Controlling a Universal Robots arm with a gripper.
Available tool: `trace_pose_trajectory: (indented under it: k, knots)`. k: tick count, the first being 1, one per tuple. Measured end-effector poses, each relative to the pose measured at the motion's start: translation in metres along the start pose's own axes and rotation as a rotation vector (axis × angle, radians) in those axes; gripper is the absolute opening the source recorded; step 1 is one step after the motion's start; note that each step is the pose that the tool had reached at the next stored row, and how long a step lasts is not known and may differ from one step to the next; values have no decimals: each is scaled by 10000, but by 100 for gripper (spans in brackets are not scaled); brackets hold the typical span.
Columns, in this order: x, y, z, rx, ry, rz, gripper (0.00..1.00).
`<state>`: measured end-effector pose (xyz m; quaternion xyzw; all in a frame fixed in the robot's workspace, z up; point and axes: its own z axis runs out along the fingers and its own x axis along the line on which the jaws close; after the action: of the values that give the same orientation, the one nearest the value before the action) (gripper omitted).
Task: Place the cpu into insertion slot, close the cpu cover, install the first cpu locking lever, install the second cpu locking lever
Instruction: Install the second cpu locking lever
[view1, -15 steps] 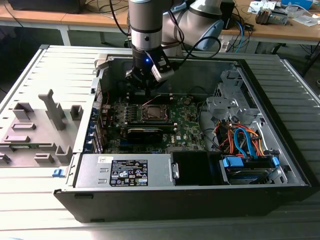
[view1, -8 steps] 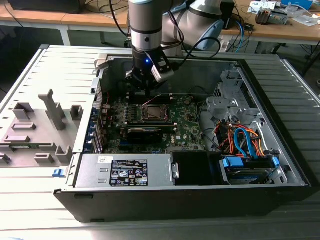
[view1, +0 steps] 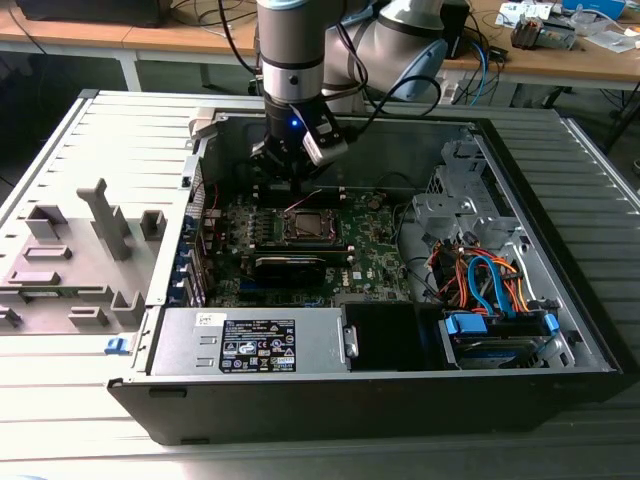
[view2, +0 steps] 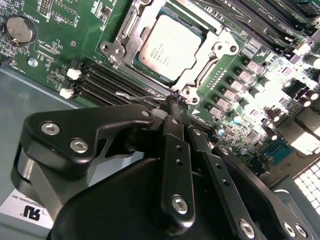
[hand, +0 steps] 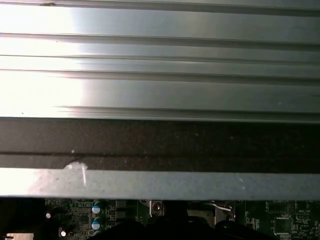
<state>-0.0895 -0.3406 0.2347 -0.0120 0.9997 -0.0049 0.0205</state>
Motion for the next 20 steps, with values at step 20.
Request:
trace_pose_trajectory:
  k: [20]
  knots:
    - [0, 87, 130, -16, -5, -497, 11]
